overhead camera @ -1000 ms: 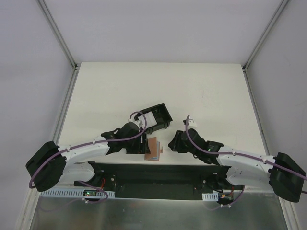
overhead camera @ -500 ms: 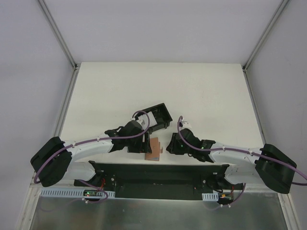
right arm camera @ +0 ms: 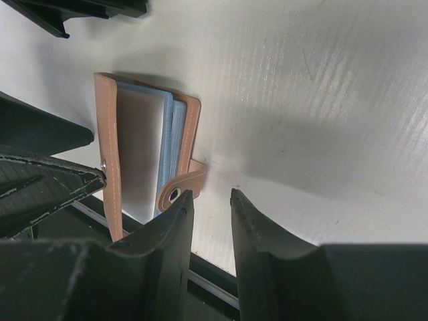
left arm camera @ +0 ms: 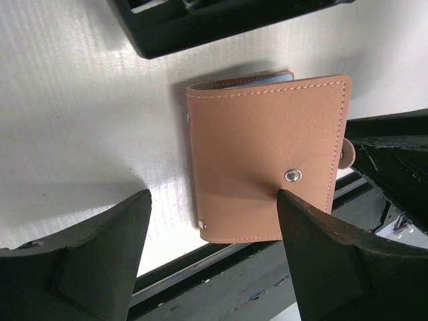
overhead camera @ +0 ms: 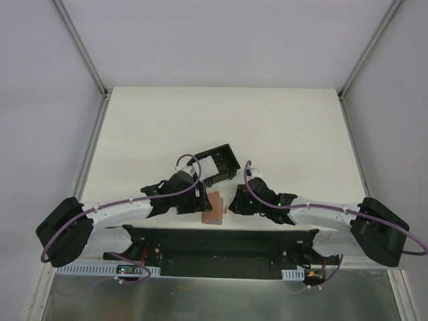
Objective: Put the credit cards into the card holder
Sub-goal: Close the card holder at the corner of the board.
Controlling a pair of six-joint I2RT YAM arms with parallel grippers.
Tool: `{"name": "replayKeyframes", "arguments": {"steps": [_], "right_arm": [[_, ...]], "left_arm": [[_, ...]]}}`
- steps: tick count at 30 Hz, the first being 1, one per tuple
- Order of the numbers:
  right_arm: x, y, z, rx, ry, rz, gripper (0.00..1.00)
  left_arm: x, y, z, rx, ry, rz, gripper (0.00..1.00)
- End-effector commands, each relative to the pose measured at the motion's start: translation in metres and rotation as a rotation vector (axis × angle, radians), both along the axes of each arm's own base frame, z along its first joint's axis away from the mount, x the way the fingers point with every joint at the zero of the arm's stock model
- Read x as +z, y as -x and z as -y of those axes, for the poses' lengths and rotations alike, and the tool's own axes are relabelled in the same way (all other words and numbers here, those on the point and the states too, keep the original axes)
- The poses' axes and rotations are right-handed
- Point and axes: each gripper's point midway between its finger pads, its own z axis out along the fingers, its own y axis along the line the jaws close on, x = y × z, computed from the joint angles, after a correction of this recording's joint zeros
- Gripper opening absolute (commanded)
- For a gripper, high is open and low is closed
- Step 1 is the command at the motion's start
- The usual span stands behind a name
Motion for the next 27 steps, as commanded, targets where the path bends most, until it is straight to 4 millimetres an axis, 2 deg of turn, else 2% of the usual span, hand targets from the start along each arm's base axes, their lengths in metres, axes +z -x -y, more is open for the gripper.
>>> {"name": "replayKeyframes", "arguments": {"steps": [1, 10, 21, 27], "right_arm": [[0.015, -0.008, -0.013, -0.003, -0.051, 0.021, 0.31], [0.015, -0.008, -0.015, 0.003, -0.051, 0.015, 0.31], [0.015, -0.008, -0.016, 0.005, -0.052, 0.014, 0.30], [0.016, -0.008, -0.017, 0.010, -0.055, 0.015, 0.30]], "left_arm": [[-0.011, 0.002, -0.016, 0.090, -0.023, 0.008, 0.74], [-0.004, -0.004, -0.027, 0.146, 0.003, 0.082, 0.73], [-0.003, -0.009, -0.011, 0.067, -0.030, 0.063, 0.71], [-0.013, 0.002, -0.011, 0.024, -0.041, 0.018, 0.64]]}}
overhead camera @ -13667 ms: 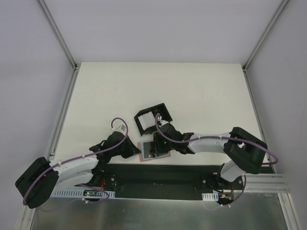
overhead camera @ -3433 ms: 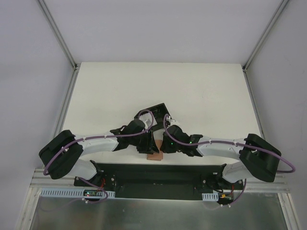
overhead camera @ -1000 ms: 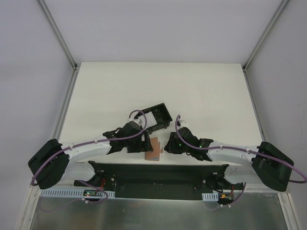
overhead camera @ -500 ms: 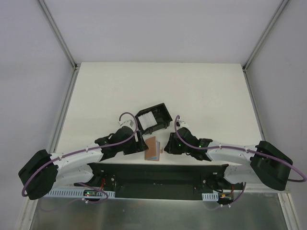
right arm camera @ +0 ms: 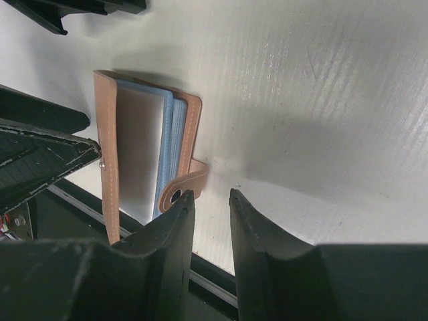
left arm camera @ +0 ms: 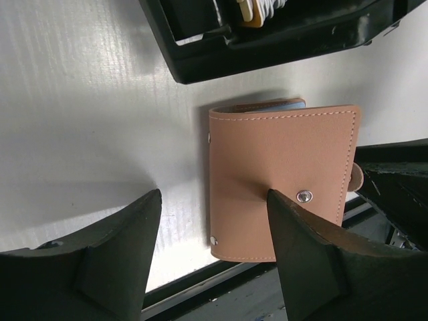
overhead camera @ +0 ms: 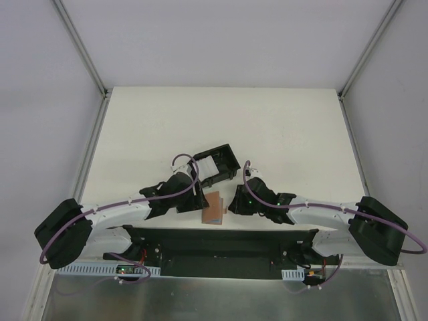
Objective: Put the credit cards into the card holder
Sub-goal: Close the card holder at the corner of the board.
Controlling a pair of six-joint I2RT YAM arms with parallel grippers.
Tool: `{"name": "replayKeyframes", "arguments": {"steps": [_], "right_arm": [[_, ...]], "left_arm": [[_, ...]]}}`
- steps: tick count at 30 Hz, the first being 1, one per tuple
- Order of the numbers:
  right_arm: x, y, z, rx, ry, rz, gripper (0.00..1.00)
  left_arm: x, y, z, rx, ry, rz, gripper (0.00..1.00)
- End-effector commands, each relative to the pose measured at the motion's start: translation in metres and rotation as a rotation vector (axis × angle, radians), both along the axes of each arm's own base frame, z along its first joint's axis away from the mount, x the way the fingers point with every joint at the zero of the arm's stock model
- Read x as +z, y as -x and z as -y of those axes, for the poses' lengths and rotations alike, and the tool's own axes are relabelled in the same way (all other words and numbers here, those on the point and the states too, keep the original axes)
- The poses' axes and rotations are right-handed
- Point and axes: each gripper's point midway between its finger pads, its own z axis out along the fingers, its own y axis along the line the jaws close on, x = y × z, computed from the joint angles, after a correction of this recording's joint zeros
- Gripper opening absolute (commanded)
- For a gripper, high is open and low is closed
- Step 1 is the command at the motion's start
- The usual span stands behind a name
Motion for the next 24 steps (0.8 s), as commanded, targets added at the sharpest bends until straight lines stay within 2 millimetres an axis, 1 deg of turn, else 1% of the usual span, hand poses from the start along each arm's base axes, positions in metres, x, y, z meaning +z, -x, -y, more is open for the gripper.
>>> {"name": "replayKeyframes", "arguments": {"steps": [1, 4, 11, 13, 19, 24], "right_arm": [[0.018, -0.009, -0.015, -0.001, -0.056, 0.024, 0.30], [0.018, -0.009, -0.016, 0.004, -0.057, 0.025, 0.30], [0.020, -0.009, -0.019, 0.008, -0.072, 0.025, 0.29], [0.020, -0.009, -0.019, 0.007, -0.074, 0.025, 0.29], [0.020, -0.009, -0.020, 0.012, -0.074, 0.024, 0.28], [0.020, -0.009, -0.021, 0.013, -0.076, 0.024, 0.28]], "left_arm": [[-0.012, 0.015, -0.001, -0.072, -0.038, -0.056, 0.63], [-0.015, 0.020, 0.000, -0.100, -0.050, -0.067, 0.63], [-0.016, 0.022, 0.003, -0.152, -0.066, -0.054, 0.62], [-0.018, 0.022, 0.001, -0.163, -0.085, -0.054, 0.62], [-0.022, 0.027, 0.004, -0.201, -0.099, -0.080, 0.61], [-0.027, 0.033, 0.006, -0.231, -0.109, -0.106, 0.58]]}}
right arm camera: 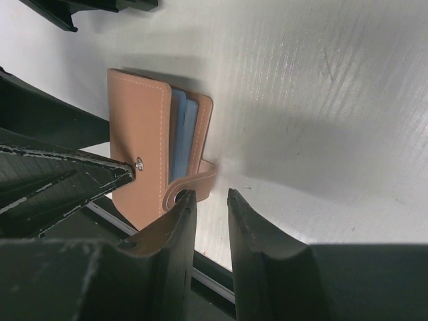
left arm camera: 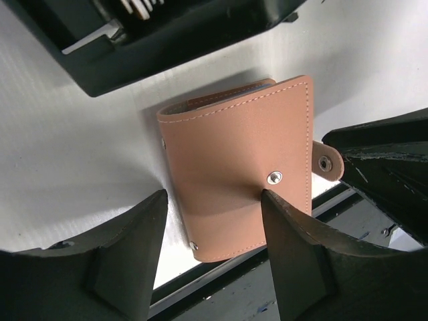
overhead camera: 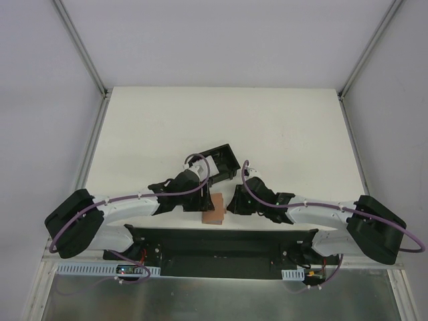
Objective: Put the credit cards into the card holder
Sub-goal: Close the card holder at the corner of the board.
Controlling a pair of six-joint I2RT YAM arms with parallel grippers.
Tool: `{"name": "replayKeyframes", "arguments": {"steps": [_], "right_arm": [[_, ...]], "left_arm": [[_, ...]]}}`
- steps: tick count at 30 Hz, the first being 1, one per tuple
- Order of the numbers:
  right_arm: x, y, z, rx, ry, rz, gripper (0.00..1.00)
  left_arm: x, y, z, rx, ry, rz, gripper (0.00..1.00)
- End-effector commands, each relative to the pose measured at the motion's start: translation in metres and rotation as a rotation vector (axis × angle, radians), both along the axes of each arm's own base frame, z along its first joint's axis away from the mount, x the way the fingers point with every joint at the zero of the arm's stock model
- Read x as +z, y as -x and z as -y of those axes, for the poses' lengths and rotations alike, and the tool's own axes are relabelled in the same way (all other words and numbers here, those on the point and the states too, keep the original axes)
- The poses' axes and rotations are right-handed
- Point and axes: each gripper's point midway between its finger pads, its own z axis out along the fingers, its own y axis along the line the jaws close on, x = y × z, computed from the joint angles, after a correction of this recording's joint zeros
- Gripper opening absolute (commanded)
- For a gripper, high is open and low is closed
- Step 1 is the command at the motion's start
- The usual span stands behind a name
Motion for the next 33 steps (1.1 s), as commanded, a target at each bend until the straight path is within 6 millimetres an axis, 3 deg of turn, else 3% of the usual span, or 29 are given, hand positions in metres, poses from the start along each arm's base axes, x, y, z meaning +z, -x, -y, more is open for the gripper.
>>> {"name": "replayKeyframes", "arguments": {"steps": [1, 13, 23, 33], "right_arm": [[0.019, -0.010, -0.015, -0.004, -0.060, 0.034, 0.28], [0.020, -0.010, -0.015, -0.001, -0.062, 0.034, 0.27], [0.017, -0.009, -0.015, 0.000, -0.056, 0.027, 0.28], [0.016, -0.010, -0.015, -0.001, -0.053, 0.028, 0.28]], "left_arm": [[-0.025, 0.024, -0.016, -0.067, -0.108, -0.084, 0.58], [-0.030, 0.028, -0.020, -0.070, -0.128, -0.077, 0.51], [-0.004, 0.003, -0.023, 0.054, -0.078, 0.054, 0.62], [0.001, -0.011, -0.022, 0.119, -0.087, 0.081, 0.64]]}}
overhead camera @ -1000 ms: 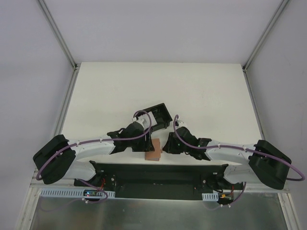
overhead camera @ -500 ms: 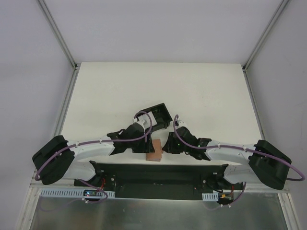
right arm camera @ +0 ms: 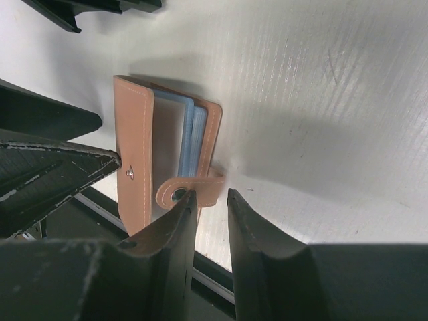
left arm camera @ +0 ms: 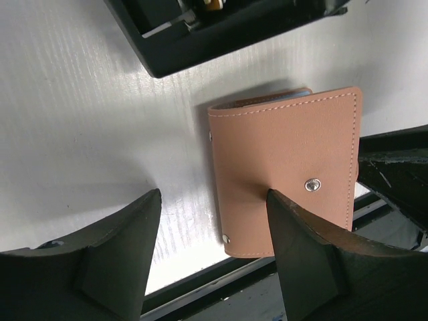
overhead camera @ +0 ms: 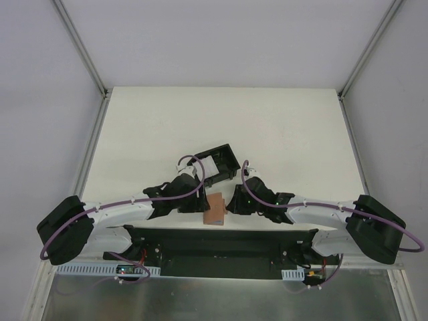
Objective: Put the credit cards into the card holder
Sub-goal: Close the card holder at the corner of the board.
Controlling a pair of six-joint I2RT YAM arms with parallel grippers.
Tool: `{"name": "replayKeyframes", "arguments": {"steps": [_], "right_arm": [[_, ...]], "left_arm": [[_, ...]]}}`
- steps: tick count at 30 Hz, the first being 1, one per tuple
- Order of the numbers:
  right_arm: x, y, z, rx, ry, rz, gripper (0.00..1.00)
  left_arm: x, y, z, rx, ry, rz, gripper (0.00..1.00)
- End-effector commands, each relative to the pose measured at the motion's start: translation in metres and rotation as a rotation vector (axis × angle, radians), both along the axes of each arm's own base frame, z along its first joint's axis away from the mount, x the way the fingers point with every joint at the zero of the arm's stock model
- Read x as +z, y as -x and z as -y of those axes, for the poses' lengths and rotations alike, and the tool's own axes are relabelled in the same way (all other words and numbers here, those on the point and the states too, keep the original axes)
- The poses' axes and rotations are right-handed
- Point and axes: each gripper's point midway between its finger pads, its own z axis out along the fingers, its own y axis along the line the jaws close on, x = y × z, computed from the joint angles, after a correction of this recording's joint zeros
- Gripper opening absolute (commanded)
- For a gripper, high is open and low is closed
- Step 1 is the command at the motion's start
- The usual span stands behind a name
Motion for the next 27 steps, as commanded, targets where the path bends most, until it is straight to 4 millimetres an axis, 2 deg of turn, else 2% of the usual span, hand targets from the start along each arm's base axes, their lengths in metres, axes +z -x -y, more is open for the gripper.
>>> {"name": "replayKeyframes", "arguments": {"steps": [1, 8, 18, 27], "right_arm": [[0.015, -0.008, -0.013, 0.000, -0.044, 0.022, 0.28], [0.017, -0.010, -0.010, -0.013, -0.049, 0.034, 0.27], [0.020, -0.014, 0.008, -0.078, -0.057, 0.093, 0.29], [0.014, -0.008, -0.008, -0.019, -0.066, 0.036, 0.26]], "left_arm": [[0.001, -0.009, -0.004, 0.056, -0.035, 0.018, 0.64], [-0.005, -0.010, 0.000, 0.020, -0.067, 0.009, 0.62], [-0.022, 0.000, -0.005, -0.016, -0.110, -0.041, 0.57], [-0.028, 0.007, -0.004, -0.066, -0.123, -0.065, 0.50]]}}
